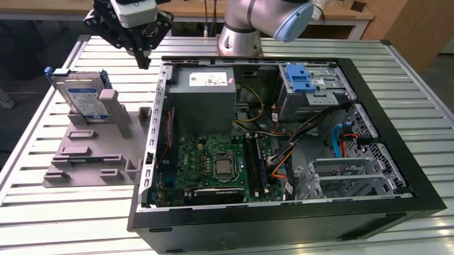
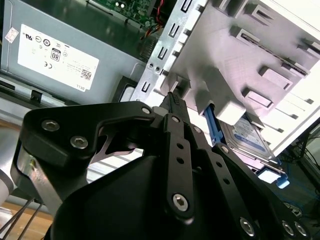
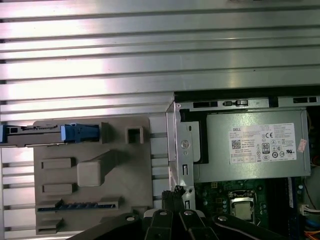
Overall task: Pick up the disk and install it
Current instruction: 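Reach for the disk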
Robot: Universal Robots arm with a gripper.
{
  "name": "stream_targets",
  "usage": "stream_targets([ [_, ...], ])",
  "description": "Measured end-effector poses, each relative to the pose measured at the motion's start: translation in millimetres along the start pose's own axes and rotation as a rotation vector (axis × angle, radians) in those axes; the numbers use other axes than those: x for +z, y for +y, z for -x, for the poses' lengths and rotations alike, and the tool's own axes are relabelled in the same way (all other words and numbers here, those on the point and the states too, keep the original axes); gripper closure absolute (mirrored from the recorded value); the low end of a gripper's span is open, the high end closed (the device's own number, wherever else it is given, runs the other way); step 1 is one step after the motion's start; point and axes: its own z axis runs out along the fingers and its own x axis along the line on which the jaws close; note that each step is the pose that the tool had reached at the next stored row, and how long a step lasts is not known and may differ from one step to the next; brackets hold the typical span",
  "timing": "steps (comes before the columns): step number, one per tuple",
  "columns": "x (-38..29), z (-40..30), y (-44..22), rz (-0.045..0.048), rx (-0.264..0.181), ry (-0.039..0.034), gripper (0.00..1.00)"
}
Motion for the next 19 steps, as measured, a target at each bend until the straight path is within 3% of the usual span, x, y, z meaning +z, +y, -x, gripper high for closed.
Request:
stream_targets([
  [19,0.0,-4.3,-0.3,0.0,0.0,0.0,0.89],
])
